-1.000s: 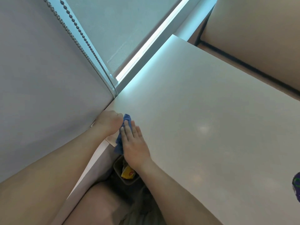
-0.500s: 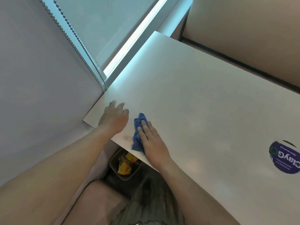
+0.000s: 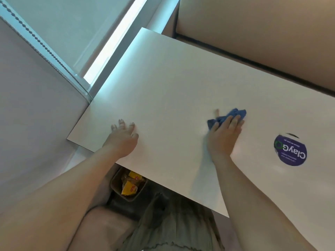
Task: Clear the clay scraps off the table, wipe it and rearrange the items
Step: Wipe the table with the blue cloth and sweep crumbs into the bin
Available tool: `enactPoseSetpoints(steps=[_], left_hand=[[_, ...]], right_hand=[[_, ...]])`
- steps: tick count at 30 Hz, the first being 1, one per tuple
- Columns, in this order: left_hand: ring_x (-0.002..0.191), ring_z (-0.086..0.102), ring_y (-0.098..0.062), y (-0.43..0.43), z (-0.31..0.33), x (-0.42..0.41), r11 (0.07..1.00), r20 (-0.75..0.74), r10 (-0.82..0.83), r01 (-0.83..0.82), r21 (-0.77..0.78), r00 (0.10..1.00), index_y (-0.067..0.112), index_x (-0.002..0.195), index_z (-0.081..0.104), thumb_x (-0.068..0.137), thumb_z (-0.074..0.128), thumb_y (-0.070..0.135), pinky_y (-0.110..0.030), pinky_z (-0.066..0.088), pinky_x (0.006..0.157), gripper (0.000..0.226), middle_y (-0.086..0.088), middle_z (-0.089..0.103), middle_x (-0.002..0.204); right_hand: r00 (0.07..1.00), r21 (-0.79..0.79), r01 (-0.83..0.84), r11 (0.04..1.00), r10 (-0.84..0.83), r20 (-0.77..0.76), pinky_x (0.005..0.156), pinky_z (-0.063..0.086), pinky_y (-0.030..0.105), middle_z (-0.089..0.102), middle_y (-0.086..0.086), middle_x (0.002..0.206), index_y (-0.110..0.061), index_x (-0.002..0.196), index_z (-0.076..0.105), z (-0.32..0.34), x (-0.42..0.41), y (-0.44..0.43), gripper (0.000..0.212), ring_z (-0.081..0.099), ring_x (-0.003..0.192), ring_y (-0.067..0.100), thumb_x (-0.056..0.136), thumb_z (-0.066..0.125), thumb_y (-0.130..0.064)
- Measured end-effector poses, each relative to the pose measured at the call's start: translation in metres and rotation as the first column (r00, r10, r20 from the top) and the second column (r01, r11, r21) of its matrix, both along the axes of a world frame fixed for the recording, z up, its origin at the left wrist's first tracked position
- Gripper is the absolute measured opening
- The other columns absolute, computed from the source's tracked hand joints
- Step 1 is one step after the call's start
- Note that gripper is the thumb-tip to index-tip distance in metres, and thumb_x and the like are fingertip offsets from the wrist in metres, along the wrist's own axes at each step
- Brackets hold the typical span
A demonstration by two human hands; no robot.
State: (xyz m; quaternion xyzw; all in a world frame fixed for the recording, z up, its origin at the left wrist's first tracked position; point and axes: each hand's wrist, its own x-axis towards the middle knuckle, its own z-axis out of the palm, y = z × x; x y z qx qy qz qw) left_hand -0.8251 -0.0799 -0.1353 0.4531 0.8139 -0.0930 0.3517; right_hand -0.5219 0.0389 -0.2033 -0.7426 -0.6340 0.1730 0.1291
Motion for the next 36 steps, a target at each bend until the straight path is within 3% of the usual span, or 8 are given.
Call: enactPoseSetpoints(steps=[9, 16, 21, 25, 28, 31, 33, 36], left_hand=[[0.159, -0.001, -0.031, 0.001, -0.005, -0.016, 1.000, 0.020, 0.001, -0.001, 0.005, 1.000, 0.036, 0.164, 0.016, 0.109, 0.022, 0.035, -0.045, 0.012, 0.126, 0.055, -0.003, -0.006, 0.173], [0.158, 0.000, -0.035, 0.002, 0.003, -0.006, 1.000, 0.033, -0.004, 0.004, 0.018, 0.999, 0.032, 0.165, 0.014, 0.109, 0.020, 0.033, -0.049, 0.015, 0.126, 0.056, -0.007, -0.006, 0.173], [0.159, 0.004, -0.034, -0.003, 0.003, -0.013, 0.999, 0.063, 0.023, -0.025, 0.041, 0.998, 0.032, 0.164, 0.019, 0.109, 0.019, 0.032, -0.048, 0.015, 0.126, 0.055, -0.005, 0.000, 0.173], [0.156, 0.023, -0.026, -0.010, 0.007, -0.022, 0.939, 0.243, 0.260, -0.303, 0.162, 0.935, 0.019, 0.157, 0.041, 0.110, 0.028, 0.024, -0.034, 0.017, 0.124, 0.049, -0.006, 0.025, 0.169], [0.135, 0.052, -0.036, -0.024, 0.015, -0.029, 0.754, 0.302, 0.349, -0.458, 0.472, 0.887, -0.003, 0.139, 0.057, 0.100, 0.028, 0.016, -0.039, 0.037, 0.111, 0.052, -0.019, 0.054, 0.149], [0.105, 0.060, 0.003, -0.033, 0.026, -0.032, 0.486, 0.371, 0.529, -0.631, 0.605, 0.763, 0.015, 0.134, 0.065, 0.101, 0.038, 0.019, -0.004, 0.039, 0.086, 0.043, 0.001, 0.064, 0.124], [0.093, 0.056, 0.018, -0.035, 0.031, -0.029, 0.459, 0.358, 0.548, -0.629, 0.627, 0.756, 0.018, 0.135, 0.064, 0.102, 0.040, 0.021, 0.003, 0.034, 0.076, 0.041, 0.005, 0.061, 0.126], [0.122, 0.056, -0.011, -0.032, 0.037, -0.005, 0.549, 0.303, 0.470, -0.543, 0.635, 0.829, 0.015, 0.141, 0.060, 0.104, 0.039, 0.024, -0.016, 0.035, 0.098, 0.043, -0.008, 0.053, 0.143]], right_hand=[[0.747, -0.011, -0.664, 0.748, 0.664, 0.041, 0.128, -0.001, 0.046, 0.000, 0.006, 0.172, -0.014, 0.162, 0.019, -0.006, -0.095, -0.099, 0.063, -0.008, 0.158, 0.024, 0.108, 0.033, -0.042], [0.929, -0.033, -0.365, 0.930, 0.366, 0.049, 0.126, 0.011, 0.054, 0.014, 0.007, 0.170, -0.007, 0.158, 0.033, -0.006, 0.089, -0.098, 0.062, 0.006, 0.158, 0.027, 0.105, 0.032, -0.039], [0.940, 0.028, -0.340, 0.940, 0.339, 0.032, 0.123, 0.018, 0.058, 0.020, 0.023, 0.165, 0.004, 0.153, 0.034, -0.017, 0.004, -0.148, 0.058, 0.014, 0.154, 0.043, 0.103, 0.048, -0.020], [0.850, 0.052, -0.522, 0.852, 0.524, -0.057, 0.126, 0.002, 0.048, 0.013, 0.020, 0.168, -0.005, 0.159, 0.026, -0.007, -0.133, -0.177, 0.069, 0.005, 0.156, 0.038, 0.098, 0.058, -0.012], [0.676, 0.078, -0.724, 0.686, 0.727, -0.123, 0.128, 0.005, 0.050, 0.005, 0.014, 0.170, -0.009, 0.161, 0.020, 0.003, -0.222, -0.176, 0.066, -0.003, 0.157, 0.034, 0.103, 0.050, -0.016], [0.442, 0.063, -0.889, 0.454, 0.885, -0.150, 0.127, 0.010, 0.043, 0.005, 0.009, 0.171, -0.012, 0.163, 0.013, 0.002, -0.256, -0.160, 0.063, -0.004, 0.158, 0.030, 0.107, 0.042, -0.018], [0.379, 0.115, -0.913, 0.391, 0.919, -0.113, 0.127, 0.011, 0.040, 0.009, 0.009, 0.171, -0.010, 0.162, 0.016, 0.002, -0.240, -0.156, 0.059, 0.003, 0.158, 0.028, 0.108, 0.037, -0.016], [0.416, 0.183, -0.877, 0.444, 0.893, -0.170, 0.128, -0.001, 0.033, 0.012, 0.011, 0.170, -0.005, 0.160, 0.022, 0.000, -0.179, -0.157, 0.060, 0.005, 0.158, 0.027, 0.105, 0.045, -0.006]])
